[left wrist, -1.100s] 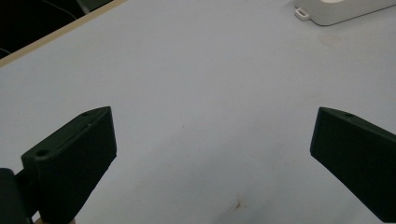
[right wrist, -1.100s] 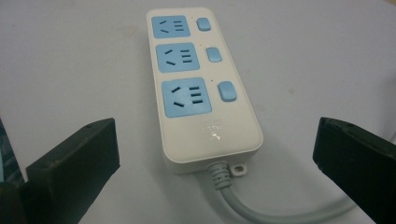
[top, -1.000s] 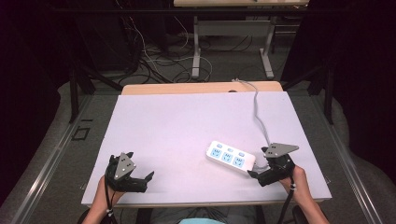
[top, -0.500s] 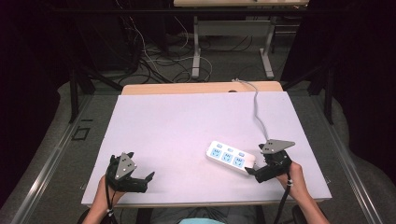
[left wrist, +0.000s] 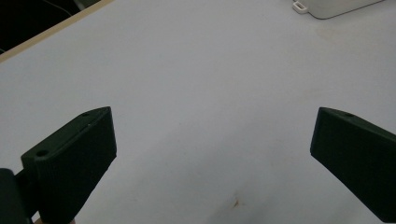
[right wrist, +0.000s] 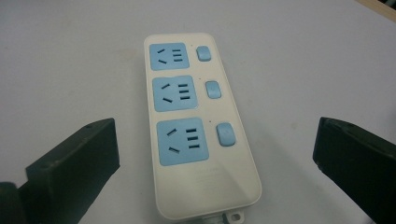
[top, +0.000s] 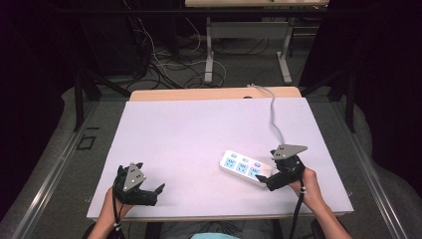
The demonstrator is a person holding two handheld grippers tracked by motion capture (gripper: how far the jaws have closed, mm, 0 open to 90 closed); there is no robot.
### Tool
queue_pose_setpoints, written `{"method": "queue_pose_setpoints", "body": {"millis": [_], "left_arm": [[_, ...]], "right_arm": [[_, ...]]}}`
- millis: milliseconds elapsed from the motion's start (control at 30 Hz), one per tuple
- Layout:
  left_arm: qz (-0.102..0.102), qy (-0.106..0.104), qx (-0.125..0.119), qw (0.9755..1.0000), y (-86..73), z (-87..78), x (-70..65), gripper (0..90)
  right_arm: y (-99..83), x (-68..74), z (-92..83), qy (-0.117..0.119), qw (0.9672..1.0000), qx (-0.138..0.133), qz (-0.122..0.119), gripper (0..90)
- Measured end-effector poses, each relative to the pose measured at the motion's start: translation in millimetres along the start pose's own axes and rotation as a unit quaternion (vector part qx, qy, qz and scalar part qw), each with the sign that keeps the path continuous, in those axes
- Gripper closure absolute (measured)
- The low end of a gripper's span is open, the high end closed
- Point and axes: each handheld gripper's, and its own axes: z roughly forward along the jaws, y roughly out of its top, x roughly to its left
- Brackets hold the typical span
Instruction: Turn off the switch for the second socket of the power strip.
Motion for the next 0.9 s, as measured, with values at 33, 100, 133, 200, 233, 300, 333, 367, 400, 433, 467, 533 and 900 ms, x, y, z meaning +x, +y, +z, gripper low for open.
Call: {"method": "queue_pose_setpoints", "body": {"millis": [33, 100, 133, 200, 233, 300, 333, 367, 400, 433, 467, 533, 900], "left_arm": [[0.001, -0.001, 0.001, 1.0000, 0.0, 0.2, 0.0, 0.1], [0.002, -0.002, 0.002, 1.0000, 0.0, 0.3, -0.2, 0.1], [0.002, -0.002, 0.002, 1.0000, -0.2, 0.4, -0.6, 0.0], [0.004, -0.002, 0.004, 1.0000, -0.2, 0.4, -0.7, 0.0], [0.008, -0.001, 0.003, 1.0000, -0.1, 0.3, -0.4, 0.0], [0.009, 0.000, 0.003, 1.0000, 0.0, 0.5, -0.4, 0.1], [0.003, -0.004, 0.002, 1.0000, -0.2, 1.0, -1.2, 0.0], [0.004, -0.004, 0.002, 1.0000, -0.2, 1.0, -1.4, 0.0], [0.004, -0.005, 0.002, 1.0000, -0.2, 1.1, -1.5, 0.0], [0.005, -0.005, 0.003, 1.0000, -0.2, 1.1, -1.6, 0.0], [0.007, -0.005, 0.003, 1.0000, -0.2, 1.2, -1.7, 0.0], [0.010, -0.005, 0.005, 0.9999, -0.1, 1.2, -1.4, 0.0], [0.009, -0.005, 0.003, 0.9999, 0.0, 0.9, -1.5, 0.0]], "right_arm": [[1.2, 0.0, 0.3, -0.003, 1.0000, 0.000, 0.003, 0.0], [3.3, -0.9, 2.0, 0.001, 1.0000, -0.001, 0.003, 0.0], [4.0, -1.0, 3.5, 0.002, 1.0000, -0.007, 0.004, 0.0], [6.4, -2.0, 4.2, 0.004, 1.0000, 0.000, 0.001, 0.0], [7.3, -1.8, 4.9, 0.004, 1.0000, -0.001, 0.003, 0.0], [9.1, -2.5, 6.7, 0.005, 1.0000, 0.000, 0.000, 0.0], [10.0, -2.1, 7.5, 0.008, 1.0000, 0.002, 0.002, 0.0], [10.9, -2.0, 8.4, 0.008, 1.0000, 0.004, 0.001, 0.0], [11.7, -1.9, 9.3, 0.007, 1.0000, 0.003, 0.002, 0.0], [12.5, -1.9, 10.5, 0.005, 1.0000, 0.001, 0.001, 0.0], [13.4, -2.4, 11.8, 0.005, 1.0000, 0.000, -0.002, 0.0], [14.9, -2.7, 13.3, 0.008, 1.0000, 0.004, -0.001, 0.0], [21.6, -5.8, 24.4, 0.015, 0.9998, 0.015, -0.005, 0.0]]}}
